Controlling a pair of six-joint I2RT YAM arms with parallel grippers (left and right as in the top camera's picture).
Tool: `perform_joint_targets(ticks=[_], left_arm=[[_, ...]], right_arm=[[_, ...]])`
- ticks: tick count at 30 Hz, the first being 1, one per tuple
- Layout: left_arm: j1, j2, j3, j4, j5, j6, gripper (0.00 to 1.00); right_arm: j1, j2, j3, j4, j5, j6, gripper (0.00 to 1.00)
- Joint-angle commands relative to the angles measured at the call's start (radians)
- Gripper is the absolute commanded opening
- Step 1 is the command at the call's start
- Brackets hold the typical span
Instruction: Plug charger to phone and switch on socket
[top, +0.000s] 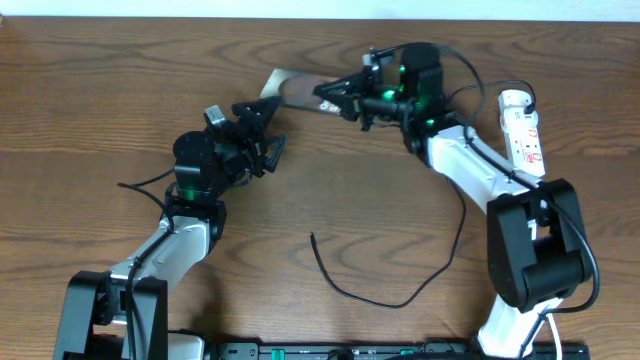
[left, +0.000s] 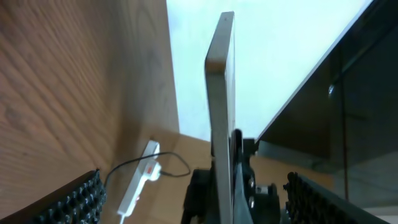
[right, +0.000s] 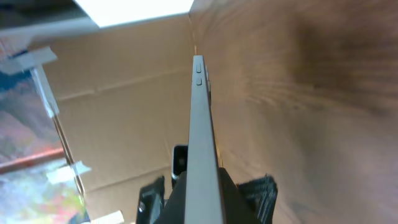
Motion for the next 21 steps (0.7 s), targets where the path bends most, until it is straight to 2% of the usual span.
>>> perform_joint_targets(ticks=[1, 10, 13, 17, 21], left_arm=[[-0.001, -0.008, -0.002, 0.011, -0.068, -0.027, 0.9], [0.021, -0.008, -0.002, 0.019, -0.203, -0.008, 0.88], [0.043, -0.008, -0.002, 0.02, -0.206, -0.008, 0.87], [0.071, -0.008, -0.002, 0.034, -0.198, -0.001, 0.79], [0.072, -0.007, -0.002, 0.034, -0.198, 0.026, 0.77]], right_arm=[[0.041, -0.006, 0.012, 0.024, -0.039, 0.015, 0.01], [0.098, -0.006, 0.012, 0.026, -0.039, 0.0, 0.01], [0.106, -0.006, 0.012, 0.023, -0.038, -0.019, 0.01], [0.106, -0.006, 0.012, -0.003, -0.039, -0.045, 0.01], [0.112, -0.006, 0.012, -0.027, -0.039, -0.067, 0.01]])
